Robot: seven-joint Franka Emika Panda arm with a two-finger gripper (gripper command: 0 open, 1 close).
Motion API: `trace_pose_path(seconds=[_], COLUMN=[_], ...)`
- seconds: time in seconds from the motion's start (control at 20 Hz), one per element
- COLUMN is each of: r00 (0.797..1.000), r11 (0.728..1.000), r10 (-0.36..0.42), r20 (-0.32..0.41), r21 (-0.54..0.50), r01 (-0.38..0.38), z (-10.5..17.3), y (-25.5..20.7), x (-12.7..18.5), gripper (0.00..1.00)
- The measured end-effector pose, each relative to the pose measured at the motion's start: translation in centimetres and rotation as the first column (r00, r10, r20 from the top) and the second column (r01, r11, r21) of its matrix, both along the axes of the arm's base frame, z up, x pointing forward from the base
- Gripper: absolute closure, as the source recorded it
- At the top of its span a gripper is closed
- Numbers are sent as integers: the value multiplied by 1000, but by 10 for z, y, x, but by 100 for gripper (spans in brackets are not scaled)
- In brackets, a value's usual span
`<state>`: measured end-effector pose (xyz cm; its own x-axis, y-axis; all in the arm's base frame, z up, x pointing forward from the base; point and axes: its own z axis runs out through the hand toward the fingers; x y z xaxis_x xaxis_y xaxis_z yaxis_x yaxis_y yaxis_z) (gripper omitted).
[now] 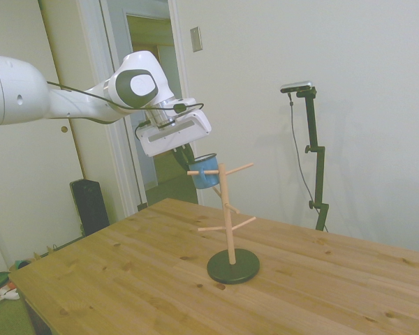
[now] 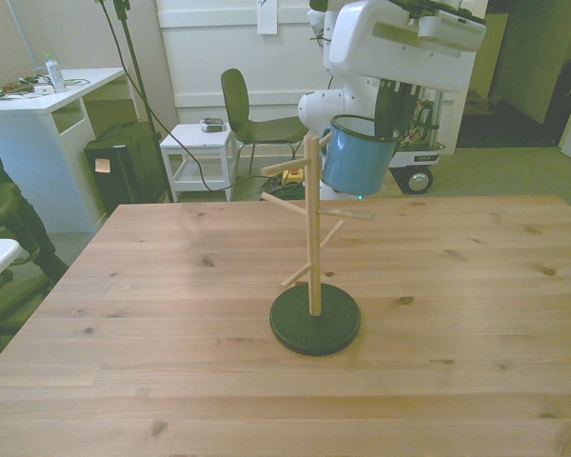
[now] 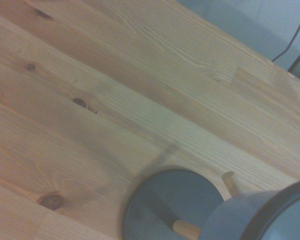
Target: Hang the mug
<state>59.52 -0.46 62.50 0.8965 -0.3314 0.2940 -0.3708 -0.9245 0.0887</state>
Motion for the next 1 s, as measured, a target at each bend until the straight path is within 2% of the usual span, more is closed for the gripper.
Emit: trace_pose_path(seconds=[0.75,1.0], r00=[999,996], r11=[999,997], r10=[-32,-62], r20=[4,60], r21=[33,48], r01=[32,59], z=[1,24], y=[-8,-4], x=[-1,-20], gripper=[0,0])
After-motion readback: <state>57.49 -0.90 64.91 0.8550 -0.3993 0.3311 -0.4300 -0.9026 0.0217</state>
